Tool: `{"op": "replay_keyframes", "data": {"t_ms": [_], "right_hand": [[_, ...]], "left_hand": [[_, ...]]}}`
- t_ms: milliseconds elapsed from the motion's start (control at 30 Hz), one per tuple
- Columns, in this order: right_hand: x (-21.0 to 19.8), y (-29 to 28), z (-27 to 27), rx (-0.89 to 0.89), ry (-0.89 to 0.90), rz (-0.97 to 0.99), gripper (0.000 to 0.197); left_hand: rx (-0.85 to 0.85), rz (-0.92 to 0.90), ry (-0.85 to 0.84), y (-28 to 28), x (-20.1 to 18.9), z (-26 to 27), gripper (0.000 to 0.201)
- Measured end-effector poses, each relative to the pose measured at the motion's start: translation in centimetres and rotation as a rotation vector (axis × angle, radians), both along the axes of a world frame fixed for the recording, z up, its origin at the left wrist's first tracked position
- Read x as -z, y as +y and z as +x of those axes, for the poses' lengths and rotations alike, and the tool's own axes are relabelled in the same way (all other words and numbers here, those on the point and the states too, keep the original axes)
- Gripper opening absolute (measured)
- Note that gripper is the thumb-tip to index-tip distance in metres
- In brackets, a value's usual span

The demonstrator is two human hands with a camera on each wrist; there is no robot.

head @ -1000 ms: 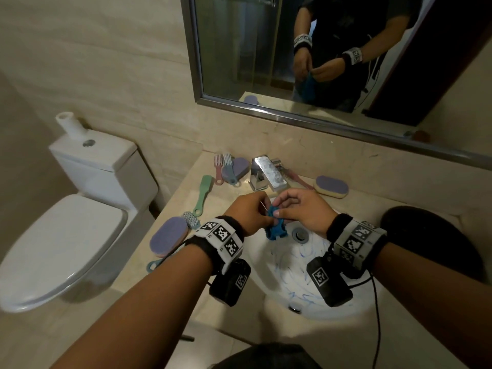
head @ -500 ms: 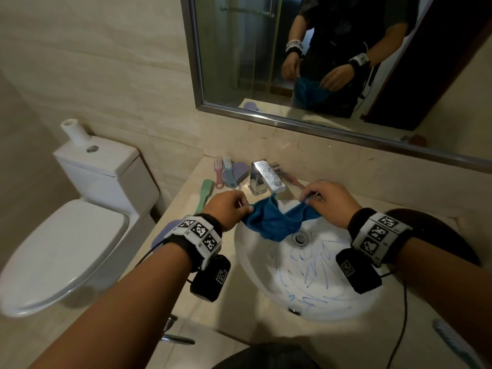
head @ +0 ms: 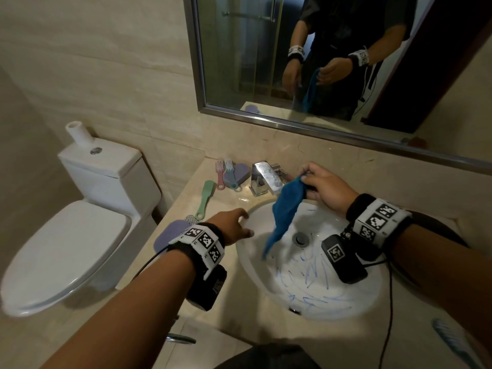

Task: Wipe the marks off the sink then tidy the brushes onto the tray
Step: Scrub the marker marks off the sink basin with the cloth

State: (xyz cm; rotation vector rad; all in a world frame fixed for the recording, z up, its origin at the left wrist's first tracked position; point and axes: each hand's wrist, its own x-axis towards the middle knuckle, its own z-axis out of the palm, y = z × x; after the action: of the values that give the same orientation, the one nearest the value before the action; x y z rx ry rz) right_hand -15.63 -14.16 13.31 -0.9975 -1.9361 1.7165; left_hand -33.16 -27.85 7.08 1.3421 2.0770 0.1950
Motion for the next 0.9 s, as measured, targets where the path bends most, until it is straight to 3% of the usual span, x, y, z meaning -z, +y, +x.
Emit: {"op": "replay_keyframes", "data": {"t_ms": [100,200,333,433,567,667,767,900], "right_hand": [[-0.1,-0.5,-0.8,-0.092,0.016,-0.043,0.028],[-0.5,-0.6,-0.9,-0.144,-0.001,0.002,0.027],[-0.4,0.1,0.1,-0.109,-0.079,0.095,0.026],[0.1,0.9,1.3,-0.043,-0.146,0.251,0.021],[1.0,2.2,2.8,-0.084,-0.398,0.533,0.012],[1.4,1.8,2.7,-0.027,-0.496,0.566,0.008],[1.5,0.7,1.9,0.028,-0.524,0.634,0.016],[2.3,-0.3,0.5,-0.086,-0.486,0.500,0.024]], "left_hand": [[-0.002,0.186,-0.178,0.7,-0.8,1.4,0.074],[0.036,0.305,-0.341,1.7,-1.6,2.5,0.060],[0.022,0.292,-0.217,2.1,-1.8,2.8,0.017],[-0.067,0.319,-0.095,1.8,-2.0,2.3,0.020],[-0.109,0.319,-0.068,1.7,-2.1,1.3,0.018],[-0.127,0.330,-0.056,1.9,-2.0,1.2,0.016],[-0.127,0.336,-0.049,2.0,-2.3,1.7,0.020],[-0.104,0.353,-0.077,2.2,-3.1,2.6,0.024]]}}
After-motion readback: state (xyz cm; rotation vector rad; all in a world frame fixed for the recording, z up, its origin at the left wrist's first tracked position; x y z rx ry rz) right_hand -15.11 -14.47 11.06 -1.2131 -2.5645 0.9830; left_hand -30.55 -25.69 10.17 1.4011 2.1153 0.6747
